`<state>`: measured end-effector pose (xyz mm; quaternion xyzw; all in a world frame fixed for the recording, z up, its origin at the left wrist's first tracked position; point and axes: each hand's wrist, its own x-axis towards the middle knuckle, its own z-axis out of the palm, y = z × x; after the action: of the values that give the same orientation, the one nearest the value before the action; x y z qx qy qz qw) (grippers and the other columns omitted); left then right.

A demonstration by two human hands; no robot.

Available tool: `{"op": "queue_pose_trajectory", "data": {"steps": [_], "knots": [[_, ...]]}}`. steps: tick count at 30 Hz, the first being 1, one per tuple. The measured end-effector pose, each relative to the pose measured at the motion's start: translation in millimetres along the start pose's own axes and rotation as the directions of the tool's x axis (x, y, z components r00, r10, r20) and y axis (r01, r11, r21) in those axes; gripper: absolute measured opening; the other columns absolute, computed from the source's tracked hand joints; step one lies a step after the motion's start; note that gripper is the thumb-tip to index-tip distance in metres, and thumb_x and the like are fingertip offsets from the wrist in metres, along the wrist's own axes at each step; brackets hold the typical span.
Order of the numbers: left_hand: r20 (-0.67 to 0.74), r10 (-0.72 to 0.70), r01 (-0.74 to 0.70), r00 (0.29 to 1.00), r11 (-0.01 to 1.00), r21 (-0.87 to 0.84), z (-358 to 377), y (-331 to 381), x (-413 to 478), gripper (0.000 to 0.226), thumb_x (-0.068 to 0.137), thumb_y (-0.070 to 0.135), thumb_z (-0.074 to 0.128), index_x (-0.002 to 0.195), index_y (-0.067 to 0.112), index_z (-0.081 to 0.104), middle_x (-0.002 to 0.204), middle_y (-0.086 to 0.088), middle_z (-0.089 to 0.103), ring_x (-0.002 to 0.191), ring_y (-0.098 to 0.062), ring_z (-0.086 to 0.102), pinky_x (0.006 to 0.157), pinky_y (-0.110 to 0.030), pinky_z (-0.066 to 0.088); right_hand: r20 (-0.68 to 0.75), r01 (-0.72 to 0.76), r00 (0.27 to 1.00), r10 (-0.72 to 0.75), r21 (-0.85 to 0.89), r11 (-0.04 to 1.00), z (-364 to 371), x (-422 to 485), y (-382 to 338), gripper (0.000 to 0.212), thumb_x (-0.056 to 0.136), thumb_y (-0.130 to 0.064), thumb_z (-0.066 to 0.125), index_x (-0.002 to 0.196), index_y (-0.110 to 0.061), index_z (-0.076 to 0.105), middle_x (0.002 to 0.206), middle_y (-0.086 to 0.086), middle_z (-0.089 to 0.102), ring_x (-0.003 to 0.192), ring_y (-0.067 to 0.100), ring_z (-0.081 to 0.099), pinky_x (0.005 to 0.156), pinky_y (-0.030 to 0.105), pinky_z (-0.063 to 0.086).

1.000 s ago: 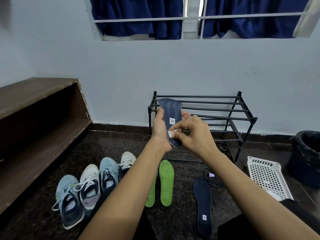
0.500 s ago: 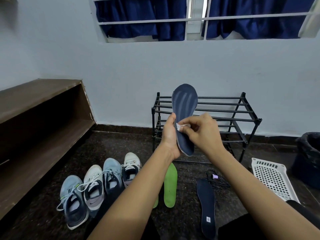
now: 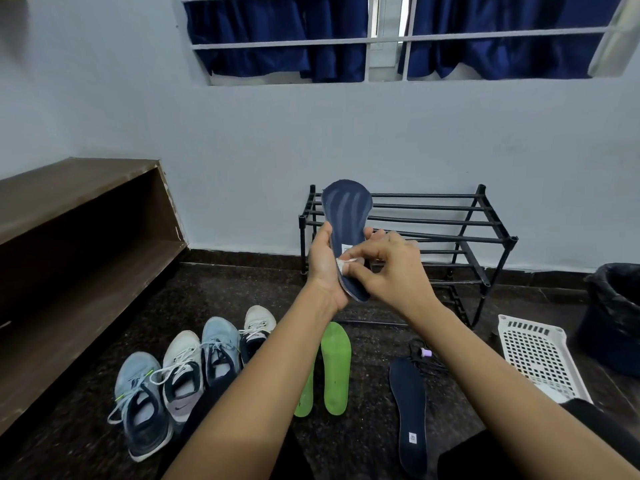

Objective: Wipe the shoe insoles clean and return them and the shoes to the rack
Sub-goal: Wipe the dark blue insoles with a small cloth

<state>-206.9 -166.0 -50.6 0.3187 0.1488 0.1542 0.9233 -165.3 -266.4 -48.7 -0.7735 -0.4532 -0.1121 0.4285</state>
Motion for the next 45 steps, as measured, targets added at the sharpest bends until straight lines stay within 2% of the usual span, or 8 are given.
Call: {"op": "queue_pose_trajectory", "data": {"steps": [4,9,14,18,22,27,34,45], "knots": [[0.001,-0.017,0.017,1.0,0.999,0.042,5.6,-14.0,-4.3,0.058,0.101,0.052,0.029,0.095,0.009,0.068,0.08,-0.008,0.069,0.076,-0.02,0.067,0.071,-0.032,0.053,-0.129,-0.017,0.992,0.007,-0.077,0.997,-1.8,5.2,-2.0,0.01,0.076,-0.028,0.075,0.084,-0.033,0.074,0.06,-0.024,0.046,0.082,0.016,0.05,0.083,0.045,0.035],[0.024,-0.026,0.025,0.999,0.998,0.054,8.9,-22.0,-3.6,0.053,0.101,0.049,0.03,0.104,0.011,0.066,0.091,-0.009,0.069,0.087,-0.022,0.065,0.077,-0.033,0.051,-0.14,-0.085,0.987,0.08,-0.028,0.996,-5.8,13.8,4.9,0.01,0.074,-0.042,0.065,0.081,-0.038,0.071,0.06,-0.019,0.059,0.081,0.023,0.06,0.084,0.047,0.044],[0.009,0.003,-0.004,1.0,0.997,0.072,-0.2,-11.9,-2.8,0.055,0.1,0.049,0.031,0.095,0.01,0.07,0.083,-0.009,0.069,0.079,-0.022,0.066,0.075,-0.034,0.051,-0.068,-0.024,0.997,0.02,-0.05,0.998,-1.0,8.3,-1.1,0.01,0.078,-0.028,0.074,0.086,-0.033,0.074,0.063,-0.023,0.046,0.087,0.013,0.043,0.083,0.039,0.029],[0.027,0.053,-0.055,0.998,0.996,0.066,-10.0,1.2,1.8,0.057,0.099,0.045,0.03,0.092,0.004,0.068,0.083,-0.009,0.069,0.075,-0.021,0.067,0.072,-0.03,0.055,0.048,0.017,0.999,-0.016,-0.022,1.0,5.2,2.5,-5.7,0.016,0.074,-0.025,0.076,0.088,-0.033,0.075,0.084,-0.006,0.06,0.108,0.019,0.051,0.091,0.043,0.037],[0.046,0.037,-0.04,0.998,0.998,0.054,-11.1,8.9,3.5,0.056,0.1,0.042,0.028,0.092,0.0,0.064,0.08,-0.012,0.069,0.071,-0.021,0.069,0.068,-0.027,0.057,0.142,0.019,0.989,-0.031,0.089,0.996,1.2,2.2,-6.0,0.018,0.073,-0.017,0.078,0.087,-0.028,0.076,0.098,0.003,0.061,0.108,0.015,0.051,0.081,0.001,0.031],[0.005,0.02,-0.02,1.0,1.0,-0.011,-6.1,1.9,2.4,0.055,0.1,0.046,0.031,0.098,0.002,0.064,0.087,-0.01,0.065,0.078,-0.021,0.064,0.073,-0.03,0.055,-0.006,0.056,0.998,-0.056,-0.034,0.998,3.8,0.3,-3.0,0.017,0.068,-0.036,0.068,0.083,-0.033,0.075,0.072,-0.018,0.05,0.105,0.018,0.054,0.089,0.044,0.037],[0.012,-0.038,0.037,0.999,0.998,0.049,7.5,-22.4,-1.3,0.051,0.102,0.046,0.029,0.103,0.01,0.065,0.091,-0.01,0.066,0.085,-0.023,0.064,0.077,-0.034,0.05,-0.158,-0.102,0.984,0.077,-0.159,0.982,-0.6,11.3,10.2,0.009,0.08,-0.033,0.07,0.087,-0.037,0.071,0.071,-0.01,0.059,0.093,0.018,0.046,0.075,0.031,0.018],[0.081,0.046,-0.052,0.996,0.996,0.076,-2.1,2.2,6.3,0.057,0.1,0.045,0.029,0.099,0.003,0.067,0.089,-0.011,0.067,0.081,-0.022,0.065,0.077,-0.031,0.054,-0.044,-0.006,0.999,0.006,0.002,1.0,5.0,4.3,-2.0,0.016,0.075,-0.019,0.075,0.088,-0.028,0.076,0.079,-0.004,0.064,0.099,0.02,0.049,0.085,0.039,0.042]]}}
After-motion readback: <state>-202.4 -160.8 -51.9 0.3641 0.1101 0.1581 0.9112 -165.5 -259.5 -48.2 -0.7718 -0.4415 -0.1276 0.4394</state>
